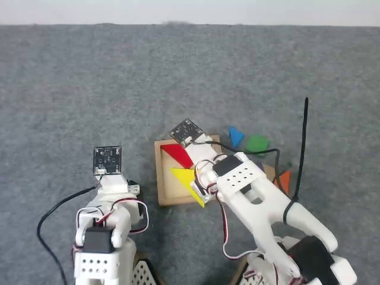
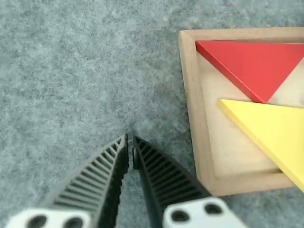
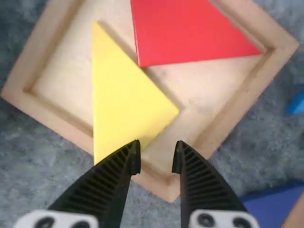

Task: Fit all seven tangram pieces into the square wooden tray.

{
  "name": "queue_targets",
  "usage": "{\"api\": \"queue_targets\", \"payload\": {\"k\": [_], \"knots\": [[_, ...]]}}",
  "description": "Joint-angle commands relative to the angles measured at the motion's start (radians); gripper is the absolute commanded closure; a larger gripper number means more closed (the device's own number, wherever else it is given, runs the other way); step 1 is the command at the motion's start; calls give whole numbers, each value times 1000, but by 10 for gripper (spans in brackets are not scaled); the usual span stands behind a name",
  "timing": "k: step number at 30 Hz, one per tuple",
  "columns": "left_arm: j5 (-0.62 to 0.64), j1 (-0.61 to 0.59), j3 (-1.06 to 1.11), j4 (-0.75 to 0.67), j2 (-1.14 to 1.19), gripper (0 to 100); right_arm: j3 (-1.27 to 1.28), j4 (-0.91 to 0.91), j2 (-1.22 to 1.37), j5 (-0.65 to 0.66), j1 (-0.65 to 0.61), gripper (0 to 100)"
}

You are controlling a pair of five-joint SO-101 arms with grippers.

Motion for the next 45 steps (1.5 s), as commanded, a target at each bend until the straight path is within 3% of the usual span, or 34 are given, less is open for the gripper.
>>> {"api": "queue_targets", "payload": {"k": [1,8,17,22,26,32,45], "knots": [[-11,-6,-12,2,-20,986,-12,-36,-4,12,-44,884],[-11,-6,-12,2,-20,986,-84,28,33,0,-22,884],[-11,-6,-12,2,-20,986,132,-15,-332,2,84,884],[-11,-6,-12,2,-20,986,137,-13,-223,6,168,909],[-11,-6,-12,2,-20,986,51,-8,-38,31,143,928],[-11,-6,-12,2,-20,986,-2,-12,76,35,-7,925],[-11,-6,-12,2,-20,986,-187,-4,113,-2,-19,925]]}}
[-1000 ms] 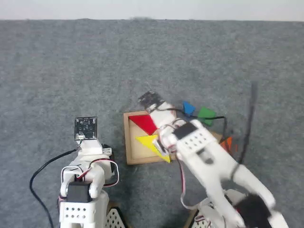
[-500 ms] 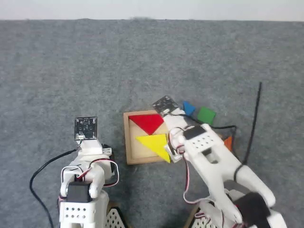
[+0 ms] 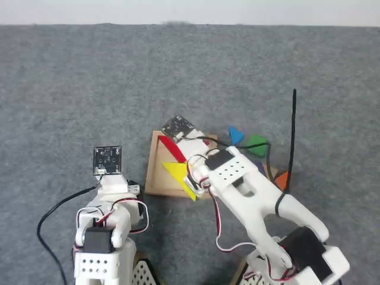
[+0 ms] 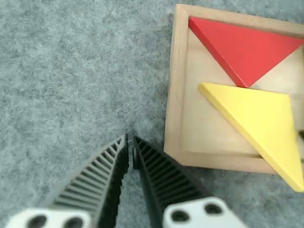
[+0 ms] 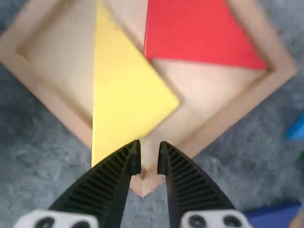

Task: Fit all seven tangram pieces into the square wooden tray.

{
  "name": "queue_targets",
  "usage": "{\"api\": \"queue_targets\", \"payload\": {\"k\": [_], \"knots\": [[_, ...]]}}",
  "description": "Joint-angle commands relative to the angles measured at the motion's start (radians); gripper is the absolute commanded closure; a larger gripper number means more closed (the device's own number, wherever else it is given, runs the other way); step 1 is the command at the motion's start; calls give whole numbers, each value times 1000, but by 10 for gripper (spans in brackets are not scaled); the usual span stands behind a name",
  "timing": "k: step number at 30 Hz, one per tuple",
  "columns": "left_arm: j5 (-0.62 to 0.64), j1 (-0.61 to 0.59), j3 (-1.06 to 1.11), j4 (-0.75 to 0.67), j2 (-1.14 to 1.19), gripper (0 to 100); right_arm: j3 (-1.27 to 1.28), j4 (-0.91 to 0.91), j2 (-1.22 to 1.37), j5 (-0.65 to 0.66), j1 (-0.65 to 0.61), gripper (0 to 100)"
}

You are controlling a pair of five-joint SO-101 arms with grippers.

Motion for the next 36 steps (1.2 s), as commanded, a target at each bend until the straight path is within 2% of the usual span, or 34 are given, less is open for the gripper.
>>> {"api": "queue_targets", "payload": {"k": [1,7,16,22,36], "knots": [[-11,-6,-12,2,-20,986,-87,-8,36,-15,-7,925],[-11,-6,-12,2,-20,986,-166,-5,199,-18,-10,925],[-11,-6,-12,2,-20,986,-253,-12,219,-41,-97,924],[-11,-6,-12,2,-20,986,-290,-77,223,-123,-79,924],[-11,-6,-12,2,-20,986,-368,-113,392,-123,-44,924]]}}
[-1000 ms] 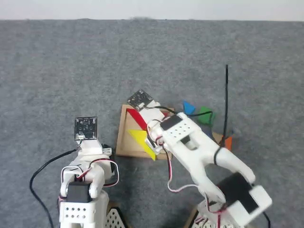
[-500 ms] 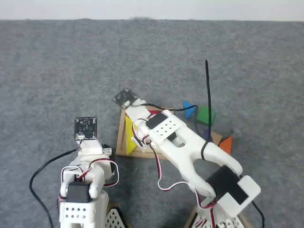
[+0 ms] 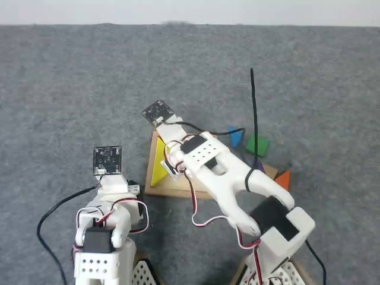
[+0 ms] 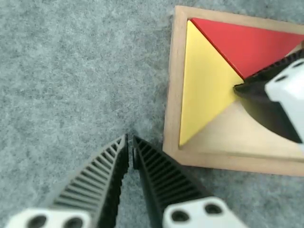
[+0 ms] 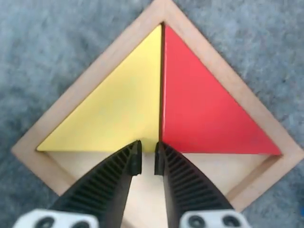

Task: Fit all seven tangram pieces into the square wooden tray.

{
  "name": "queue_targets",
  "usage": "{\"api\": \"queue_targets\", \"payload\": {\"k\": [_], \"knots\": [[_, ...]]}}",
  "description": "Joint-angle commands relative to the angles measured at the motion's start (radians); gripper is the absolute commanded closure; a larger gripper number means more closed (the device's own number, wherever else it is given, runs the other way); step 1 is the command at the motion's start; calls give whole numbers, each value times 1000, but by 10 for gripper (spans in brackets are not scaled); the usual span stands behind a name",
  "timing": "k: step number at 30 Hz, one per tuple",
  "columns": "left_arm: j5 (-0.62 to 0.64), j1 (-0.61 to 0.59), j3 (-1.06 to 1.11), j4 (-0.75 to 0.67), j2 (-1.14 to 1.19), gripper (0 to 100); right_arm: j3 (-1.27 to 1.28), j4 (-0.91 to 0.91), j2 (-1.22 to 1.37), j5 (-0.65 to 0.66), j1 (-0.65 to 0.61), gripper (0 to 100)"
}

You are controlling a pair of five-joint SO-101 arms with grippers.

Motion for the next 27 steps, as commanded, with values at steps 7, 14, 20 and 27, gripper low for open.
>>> {"api": "queue_targets", "payload": {"k": [7,14,20,27], "knots": [[-11,-6,-12,2,-20,986,35,79,-91,-15,64,924],[-11,-6,-12,2,-20,986,164,76,-186,-23,213,917],[-11,-6,-12,2,-20,986,190,79,-182,-43,305,817],[-11,-6,-12,2,-20,986,229,85,-242,-35,317,819]]}}
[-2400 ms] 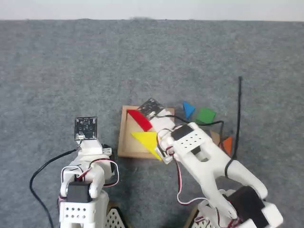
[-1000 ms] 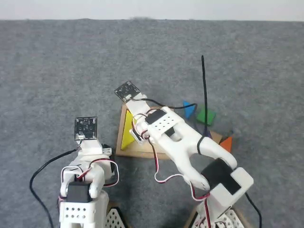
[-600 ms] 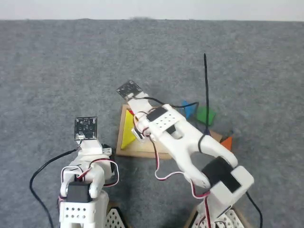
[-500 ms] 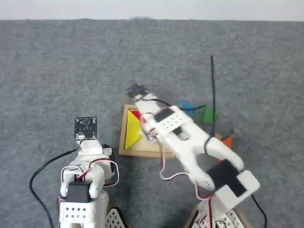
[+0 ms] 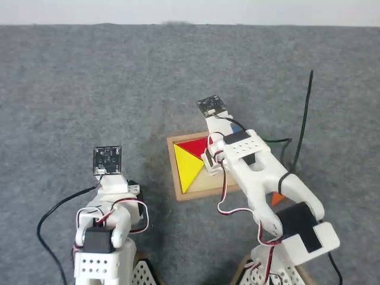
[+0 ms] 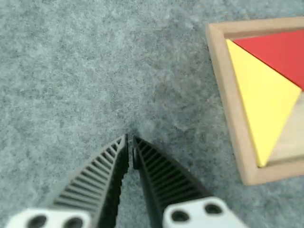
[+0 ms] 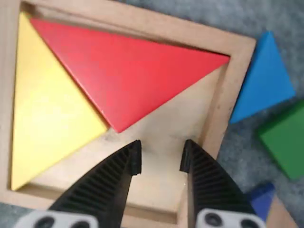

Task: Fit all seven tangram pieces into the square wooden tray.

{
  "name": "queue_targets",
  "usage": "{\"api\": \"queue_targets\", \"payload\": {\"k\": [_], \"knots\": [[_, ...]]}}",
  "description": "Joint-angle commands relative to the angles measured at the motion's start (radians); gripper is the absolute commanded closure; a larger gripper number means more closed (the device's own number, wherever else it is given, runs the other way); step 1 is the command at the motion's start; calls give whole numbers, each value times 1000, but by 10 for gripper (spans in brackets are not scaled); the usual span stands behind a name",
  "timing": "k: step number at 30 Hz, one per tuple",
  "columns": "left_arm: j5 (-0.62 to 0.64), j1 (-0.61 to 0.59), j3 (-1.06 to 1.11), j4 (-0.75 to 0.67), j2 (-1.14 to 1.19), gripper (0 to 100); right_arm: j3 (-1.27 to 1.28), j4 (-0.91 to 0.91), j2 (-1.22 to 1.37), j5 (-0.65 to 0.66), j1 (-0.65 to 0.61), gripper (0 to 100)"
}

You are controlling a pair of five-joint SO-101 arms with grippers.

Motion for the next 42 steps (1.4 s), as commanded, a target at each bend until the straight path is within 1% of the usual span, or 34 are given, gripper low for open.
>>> {"api": "queue_targets", "payload": {"k": [1,4,7,9,12,15,21,25,28,31,34,42], "knots": [[-11,-6,-12,2,-20,986,14,27,-97,-5,25,819],[-11,-6,-12,2,-20,986,29,62,-202,-5,38,819],[-11,-6,-12,2,-20,986,32,130,-285,-5,107,819],[-11,-6,-12,2,-20,986,20,165,-325,5,182,819],[-11,-6,-12,2,-20,986,-43,199,-325,71,274,819],[-11,-6,-12,2,-20,986,-126,246,-259,86,321,818],[-11,-6,-12,2,-20,986,-261,282,-62,89,343,817],[-11,-6,-12,2,-20,986,-316,354,30,104,378,816],[-11,-6,-12,2,-20,986,-311,387,44,129,414,773],[-11,-6,-12,2,-20,986,-287,386,44,130,424,741],[-11,-6,-12,2,-20,986,-270,377,54,163,417,742],[-11,-6,-12,2,-20,986,-238,298,133,173,417,742]]}}
